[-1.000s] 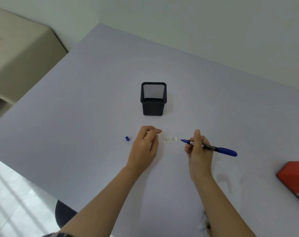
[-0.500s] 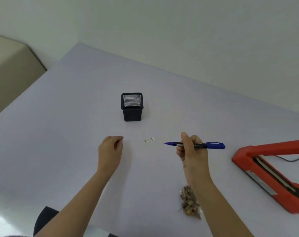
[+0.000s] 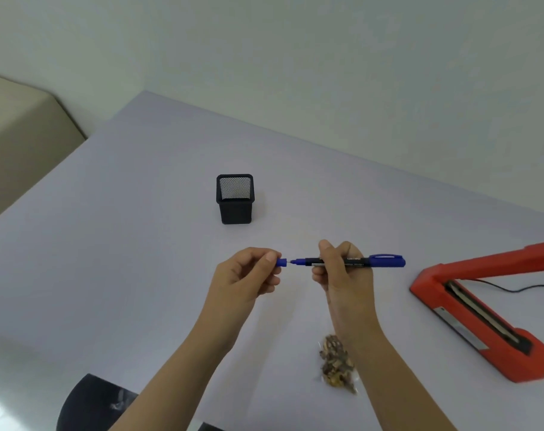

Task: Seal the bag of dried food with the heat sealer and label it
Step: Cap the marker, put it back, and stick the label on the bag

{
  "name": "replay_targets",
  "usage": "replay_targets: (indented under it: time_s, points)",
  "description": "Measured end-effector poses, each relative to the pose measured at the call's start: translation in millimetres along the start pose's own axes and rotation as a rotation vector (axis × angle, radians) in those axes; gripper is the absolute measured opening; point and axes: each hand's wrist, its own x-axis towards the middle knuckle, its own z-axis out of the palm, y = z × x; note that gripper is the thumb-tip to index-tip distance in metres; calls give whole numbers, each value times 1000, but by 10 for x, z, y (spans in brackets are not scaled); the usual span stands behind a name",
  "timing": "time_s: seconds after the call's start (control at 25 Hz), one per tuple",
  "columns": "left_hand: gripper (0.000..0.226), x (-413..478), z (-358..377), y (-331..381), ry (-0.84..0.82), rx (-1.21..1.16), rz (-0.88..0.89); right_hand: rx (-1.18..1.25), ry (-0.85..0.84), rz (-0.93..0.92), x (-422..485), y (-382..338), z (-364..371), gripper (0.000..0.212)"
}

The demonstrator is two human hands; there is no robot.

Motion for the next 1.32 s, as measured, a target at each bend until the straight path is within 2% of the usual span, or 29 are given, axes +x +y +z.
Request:
replay_targets:
  time_s: [0.28,0.48,0.6,0.76,0.96,1.12,1.2,1.32]
  points:
    - [14,-62,26,42,-5,35,78,-53,-34,-39,-65,-74,61,29]
    - [43,-106,55,34,118,367,257,-112,-61,-74,-164,-84,223,27]
    - [46,-100,76,75,198,406,227,-67,-50,-45,-192,-50,341,31]
    - [49,-62,41,80,191,427,178,-41,-52,-31,-216,1,392,31]
    - [49,25,-69,-15,192,420,145,-105,-187,8,-140,16,397,22]
    - [51,261,-239,-10,180,533,175,89,-30,77,60,63,283,20]
    - [51,469,-347,-24,162,538,159,36,11,17,204,66,278,20]
    - [37,1004,-544,-69,293,647,187,-154,4,-154,524,60,420,13]
